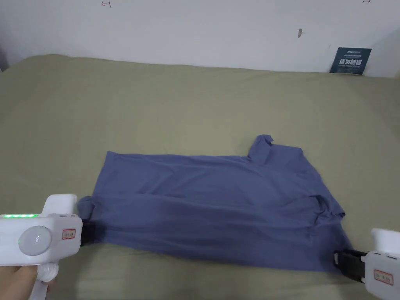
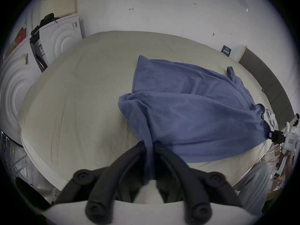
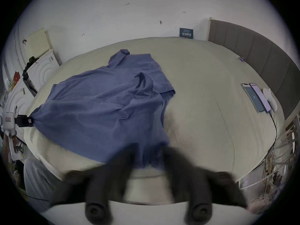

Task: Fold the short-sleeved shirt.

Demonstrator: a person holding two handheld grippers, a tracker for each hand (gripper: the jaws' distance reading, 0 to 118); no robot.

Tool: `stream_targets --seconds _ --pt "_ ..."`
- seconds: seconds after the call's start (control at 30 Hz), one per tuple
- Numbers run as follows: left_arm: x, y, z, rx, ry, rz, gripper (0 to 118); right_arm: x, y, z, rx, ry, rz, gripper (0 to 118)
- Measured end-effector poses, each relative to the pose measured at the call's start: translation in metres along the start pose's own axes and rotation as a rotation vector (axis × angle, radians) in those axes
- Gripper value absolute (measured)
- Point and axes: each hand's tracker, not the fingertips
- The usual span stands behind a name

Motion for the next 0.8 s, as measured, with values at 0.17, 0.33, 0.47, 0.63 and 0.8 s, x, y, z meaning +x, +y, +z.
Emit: stream_targets --seconds 0.17,0.33,0.47,0.63,0.8 --pt "-0.014 0.021 -0.002 0.035 0.02 -0.007 108 0.0 0.032 0.006 0.036 -0.027 0.045 103" --pt "0.001 0.082 -0.023 0.081 0.05 -0.013 2 -0.004 0.091 -0.023 0.08 -0.007 0.049 0" --pt "0.01 0.138 -0.061 0.071 0.037 0.015 2 -0.01 0.137 -0.061 0.068 -0.002 0.068 0" --pt "0.021 0.188 -0.118 0.037 0.073 0.011 4 -0.008 0.179 -0.108 0.05 -0.035 0.085 0" --pt "0.028 0.204 -0.169 -0.039 0.166 -0.032 115 -0.003 0.207 -0.14 0.027 -0.045 0.074 0"
